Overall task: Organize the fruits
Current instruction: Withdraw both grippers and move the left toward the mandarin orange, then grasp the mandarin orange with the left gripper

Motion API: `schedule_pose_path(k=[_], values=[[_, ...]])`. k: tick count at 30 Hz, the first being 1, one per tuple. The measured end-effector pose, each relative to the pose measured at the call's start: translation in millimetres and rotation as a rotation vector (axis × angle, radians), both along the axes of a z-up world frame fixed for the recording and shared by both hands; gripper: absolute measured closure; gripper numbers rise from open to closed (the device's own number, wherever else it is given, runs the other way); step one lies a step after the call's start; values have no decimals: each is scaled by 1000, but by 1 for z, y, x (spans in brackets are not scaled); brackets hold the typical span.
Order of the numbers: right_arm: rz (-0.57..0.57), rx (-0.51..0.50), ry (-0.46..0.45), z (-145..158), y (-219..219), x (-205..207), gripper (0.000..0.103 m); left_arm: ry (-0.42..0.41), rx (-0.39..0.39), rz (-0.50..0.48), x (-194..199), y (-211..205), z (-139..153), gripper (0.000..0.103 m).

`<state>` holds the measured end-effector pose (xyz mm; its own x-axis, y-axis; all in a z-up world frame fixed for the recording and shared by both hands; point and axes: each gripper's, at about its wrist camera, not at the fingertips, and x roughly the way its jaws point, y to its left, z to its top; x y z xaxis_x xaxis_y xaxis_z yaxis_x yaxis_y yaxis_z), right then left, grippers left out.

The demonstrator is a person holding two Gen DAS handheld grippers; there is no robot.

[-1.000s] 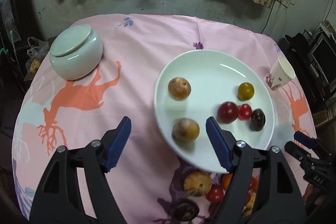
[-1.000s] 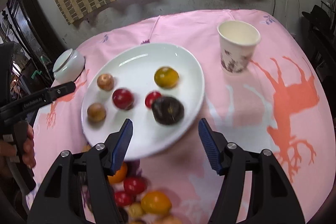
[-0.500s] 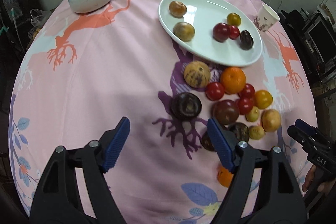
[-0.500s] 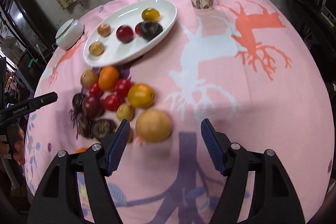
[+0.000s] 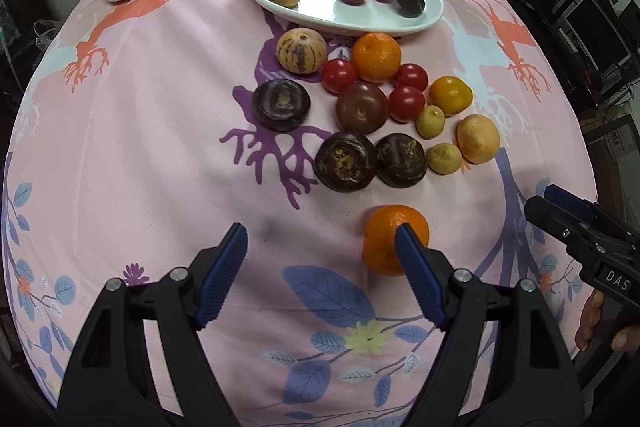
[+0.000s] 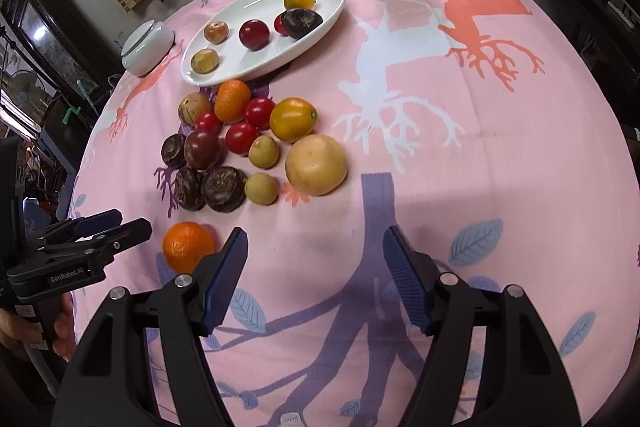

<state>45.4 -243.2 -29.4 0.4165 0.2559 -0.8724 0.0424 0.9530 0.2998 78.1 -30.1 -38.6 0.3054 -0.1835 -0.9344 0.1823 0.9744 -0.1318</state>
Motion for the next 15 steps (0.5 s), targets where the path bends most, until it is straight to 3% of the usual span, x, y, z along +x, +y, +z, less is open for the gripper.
schedule_pose_path(k=[11,14,15], values=[[13,-2,9,-4,-3,-13,32,38,-17,-61,-10,-34,-15,25],[15,15,23,-7,-4,-12,31,39,4,-90,-8,-44,-23,35],[18,21,29,-8,-4,-12,31,48,8,-99,-7,-47,-26,44]])
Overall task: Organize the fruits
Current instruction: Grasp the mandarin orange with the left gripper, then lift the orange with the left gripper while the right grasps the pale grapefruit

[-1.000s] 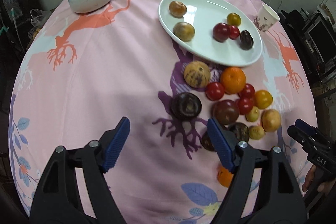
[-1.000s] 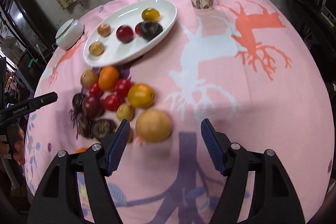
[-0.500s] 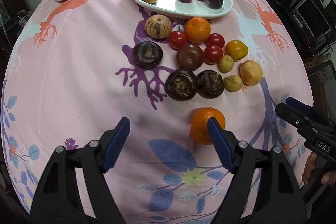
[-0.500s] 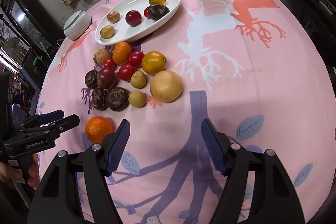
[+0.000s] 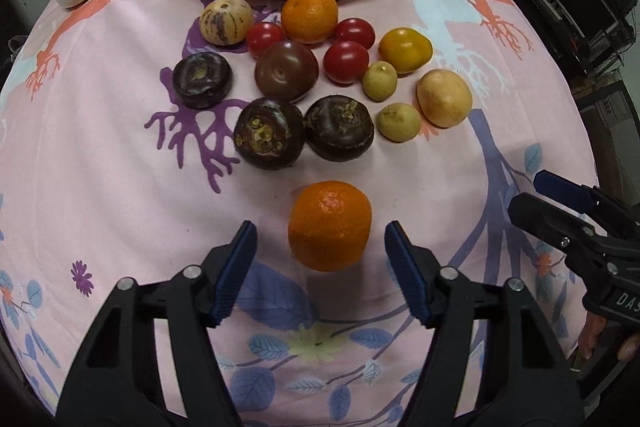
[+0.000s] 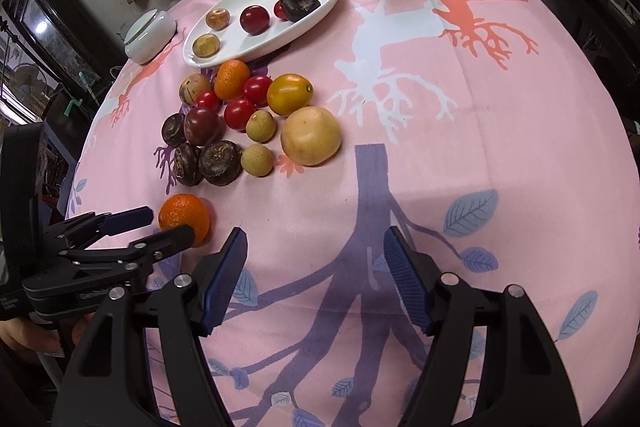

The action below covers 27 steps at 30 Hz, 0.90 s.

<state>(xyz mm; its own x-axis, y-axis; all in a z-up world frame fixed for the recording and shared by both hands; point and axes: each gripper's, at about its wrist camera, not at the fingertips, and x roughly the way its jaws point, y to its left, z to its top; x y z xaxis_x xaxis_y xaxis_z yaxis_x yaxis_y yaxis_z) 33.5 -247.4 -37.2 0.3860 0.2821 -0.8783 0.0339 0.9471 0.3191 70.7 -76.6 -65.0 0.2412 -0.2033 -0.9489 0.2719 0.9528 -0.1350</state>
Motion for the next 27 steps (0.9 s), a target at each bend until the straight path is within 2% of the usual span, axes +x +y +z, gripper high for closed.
schedule_pose_path(k=[1,2,6,10,13,15,17,22,27], values=[[2,0,5,-1,0,1,31,14,-2,-8,1,-2,-3,56],[4,-1,7,-2,1,1,31,28,-1,-13,1,-3,-7,63],[13,2,17,-6,3,5,31,3,1,-46,0,-5,-8,63],[19,-2,30,-12,6,12,31,-27,45,-95,0,-6,-5,63],[31,-10,34,-16,12,20,30,-40,16,-84,4,3,2,63],[45,-24,32,-19,17,25,30,-52,24,-71,7,11,2,63],[49,-40,34,-22,20,33,30,-42,35,-40,12,21,0,63],[24,-47,54,-30,17,54,30,-30,-2,24,20,42,1,63],[25,-72,36,-31,17,70,30,-7,-18,60,24,52,-6,63]])
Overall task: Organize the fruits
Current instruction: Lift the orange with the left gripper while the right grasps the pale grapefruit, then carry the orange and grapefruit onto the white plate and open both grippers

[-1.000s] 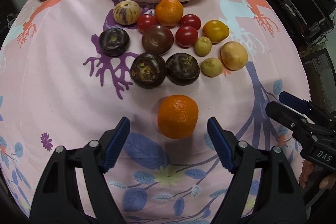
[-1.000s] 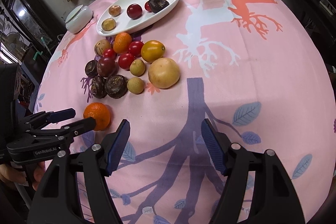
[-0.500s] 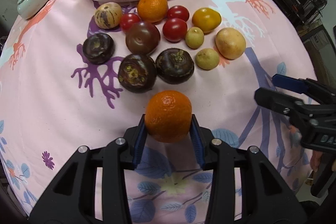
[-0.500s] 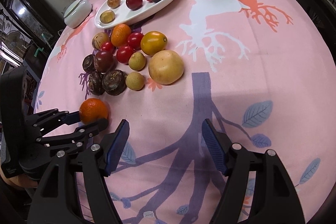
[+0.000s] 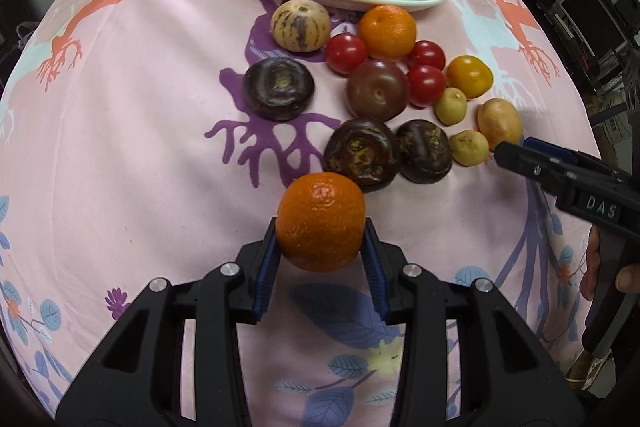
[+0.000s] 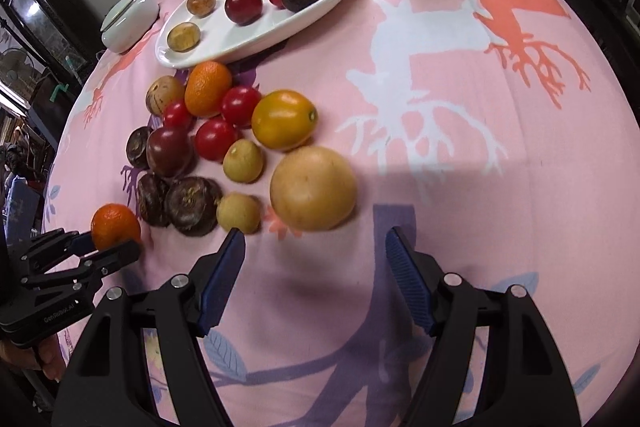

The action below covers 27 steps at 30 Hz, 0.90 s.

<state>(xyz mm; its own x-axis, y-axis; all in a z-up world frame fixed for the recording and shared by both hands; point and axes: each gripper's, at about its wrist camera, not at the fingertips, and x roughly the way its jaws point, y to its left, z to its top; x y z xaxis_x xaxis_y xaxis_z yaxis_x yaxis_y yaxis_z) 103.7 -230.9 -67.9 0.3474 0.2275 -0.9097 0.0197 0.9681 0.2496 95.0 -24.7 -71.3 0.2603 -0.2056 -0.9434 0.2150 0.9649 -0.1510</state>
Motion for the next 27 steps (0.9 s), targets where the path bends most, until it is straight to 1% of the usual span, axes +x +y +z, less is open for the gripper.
schedule_pose_path(k=[2,4,5,6,7,8,10,13,14,16,21,24,27], values=[[-10,-17,-3,-1,0,5,30,0,-7,6,0,1,-1,63],[6,-58,1,-4,4,11,37,-2,-4,1,-1,1,-2,63],[16,-94,-5,-5,6,13,44,-2,-5,1,0,1,-2,63],[29,-114,-15,-5,9,15,45,-2,-9,2,0,2,-2,63],[40,-115,-21,-4,12,17,54,-1,-16,6,0,3,-2,63],[43,-124,-20,-4,14,18,57,1,-26,12,1,4,-3,63],[46,-154,-23,-5,17,19,57,7,-52,21,1,6,-6,63],[55,-165,-6,-5,18,18,57,-6,-43,5,0,4,-6,64],[57,-163,9,-4,18,17,57,-5,-39,0,-3,8,-5,64],[58,-167,9,1,18,10,57,3,-41,9,-3,9,-3,64],[23,-108,2,15,8,-11,57,-15,-49,32,-5,15,9,64],[1,-87,-2,22,1,-20,57,-42,-60,38,-6,20,22,64],[-25,-40,-9,29,-6,-26,57,-72,-73,45,-5,24,37,64]])
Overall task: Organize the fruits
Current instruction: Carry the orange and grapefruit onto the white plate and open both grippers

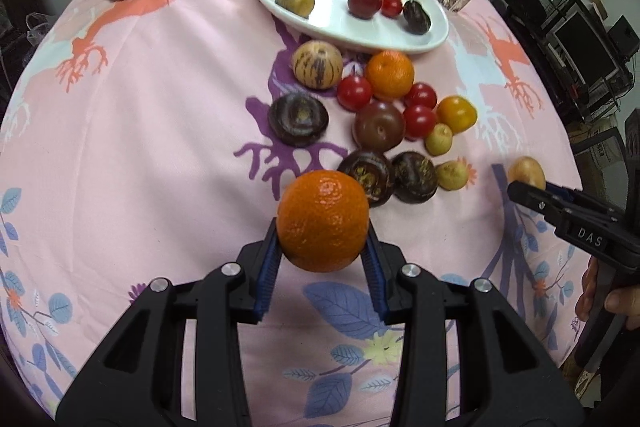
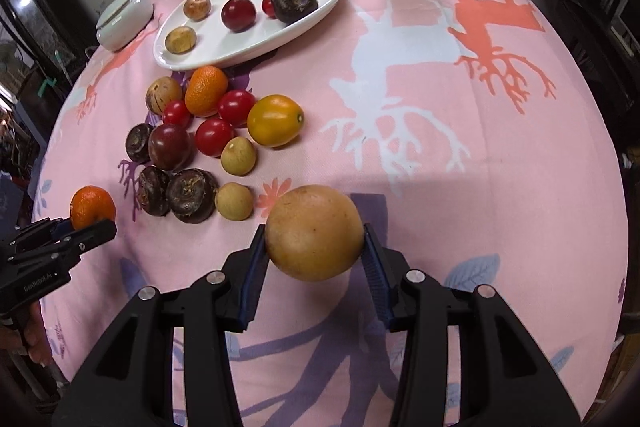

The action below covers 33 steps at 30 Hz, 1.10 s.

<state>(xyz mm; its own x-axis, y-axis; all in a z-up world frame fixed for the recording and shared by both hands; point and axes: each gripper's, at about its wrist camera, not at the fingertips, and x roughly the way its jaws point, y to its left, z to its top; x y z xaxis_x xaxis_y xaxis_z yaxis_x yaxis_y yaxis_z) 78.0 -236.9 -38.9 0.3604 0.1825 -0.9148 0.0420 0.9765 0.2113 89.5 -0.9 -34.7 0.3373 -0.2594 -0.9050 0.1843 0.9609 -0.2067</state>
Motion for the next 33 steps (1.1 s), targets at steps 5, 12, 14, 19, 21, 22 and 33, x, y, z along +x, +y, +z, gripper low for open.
schedule_pose_path(k=[5,12,14,19,21,22,33], values=[[-3,54,-30,15,-1,-2,57,-45,-13,-12,6,2,23,64],[-1,128,-108,48,1,16,57,-96,-40,3,33,10,51,64],[3,141,-134,57,1,26,57,-115,-40,9,44,11,58,64],[16,150,-204,81,4,57,57,-159,-33,-6,79,5,73,64],[17,154,-221,87,4,71,57,-169,-42,-5,93,2,77,64],[17,154,-229,88,4,77,57,-173,-46,-6,100,0,78,64],[18,142,-214,63,10,161,57,-146,-7,-11,183,-26,48,64]])
